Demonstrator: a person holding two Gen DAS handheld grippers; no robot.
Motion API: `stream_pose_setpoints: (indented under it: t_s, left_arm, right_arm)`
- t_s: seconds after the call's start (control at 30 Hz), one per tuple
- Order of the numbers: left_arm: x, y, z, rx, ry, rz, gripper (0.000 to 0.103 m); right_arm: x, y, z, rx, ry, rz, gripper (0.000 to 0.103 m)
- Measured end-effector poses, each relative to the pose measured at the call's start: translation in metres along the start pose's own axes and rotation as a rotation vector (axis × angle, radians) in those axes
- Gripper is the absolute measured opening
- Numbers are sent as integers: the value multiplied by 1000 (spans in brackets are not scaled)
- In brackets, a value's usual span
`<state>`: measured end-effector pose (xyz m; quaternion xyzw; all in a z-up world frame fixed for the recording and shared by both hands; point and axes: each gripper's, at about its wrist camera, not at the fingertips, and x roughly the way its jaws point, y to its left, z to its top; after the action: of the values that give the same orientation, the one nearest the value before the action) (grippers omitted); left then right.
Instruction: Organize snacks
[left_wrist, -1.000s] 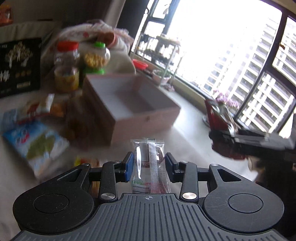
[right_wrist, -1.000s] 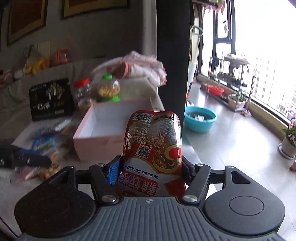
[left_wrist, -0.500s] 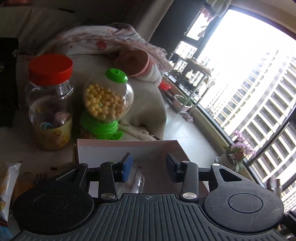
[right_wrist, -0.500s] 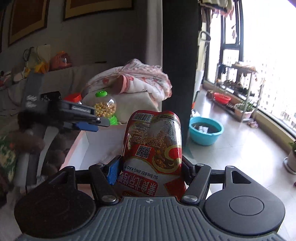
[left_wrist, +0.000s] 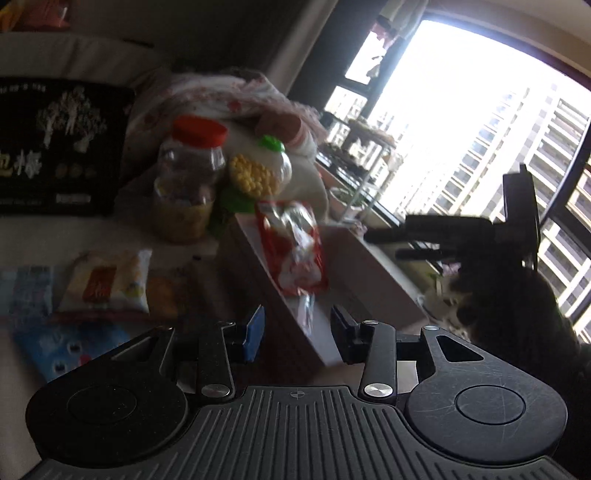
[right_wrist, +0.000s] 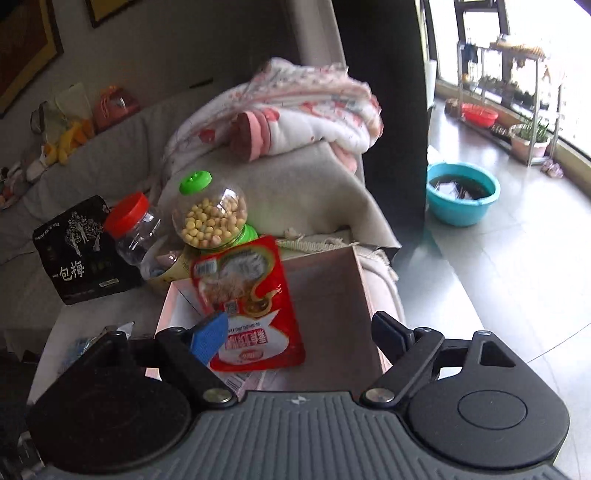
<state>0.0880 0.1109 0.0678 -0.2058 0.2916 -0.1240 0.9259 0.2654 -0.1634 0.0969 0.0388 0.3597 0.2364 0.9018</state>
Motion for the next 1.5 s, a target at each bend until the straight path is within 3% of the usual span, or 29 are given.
stream_pose_setpoints:
  t_s: [0.1,0.17,0.27,0.4,0.63,0.8,0.9,1.0,1.07,1.23,1.3,1.37,1.5]
  left_arm:
    - [2,-2,-34,-14,145,-121,44]
    - [5,-11,-53,22,200,-162,44]
    - [11,-20,-72,45,232,-176,44]
    - [15,-21,-92,42,270,-152,45]
    - [-5,4,-95,27,205,10,43]
    - [-31,21,-89,-15,178,15,43]
    - [-52,36,-78,-68,99,36,43]
    - [-77,46,-67,-114,-6,151,43]
    - [-76,54,-63,-122,-13,198,43]
    - [-70,58,-65,-131,5,220,43]
    - [-71,60,-65,-136,5,230,43]
    - [-68,62,-65,-142,2,238,43]
    - [-66,60,-68,-111,21,237,43]
  right_arm:
    - [-20,13,-25,-61,-31,-26,86]
    - [-26,27,-38,-131,-29,-55,86]
    - [-27,47,-49,-164,-31,-71,86]
    - [-39,70,-69,-172,-48,37,86]
    - [-45,102,-124,-280,-15,76,86]
    - [-36,108,-144,-272,38,120,86]
    - [-32,114,-152,-262,41,135,86]
    - [-26,125,-157,-251,64,192,86]
    - [-21,138,-161,-252,74,224,86]
    - [7,168,-167,-246,127,281,85]
    - [13,172,-170,-254,144,269,77]
    - [8,169,-170,-273,141,270,58]
    - [-6,142,-171,-238,127,240,56]
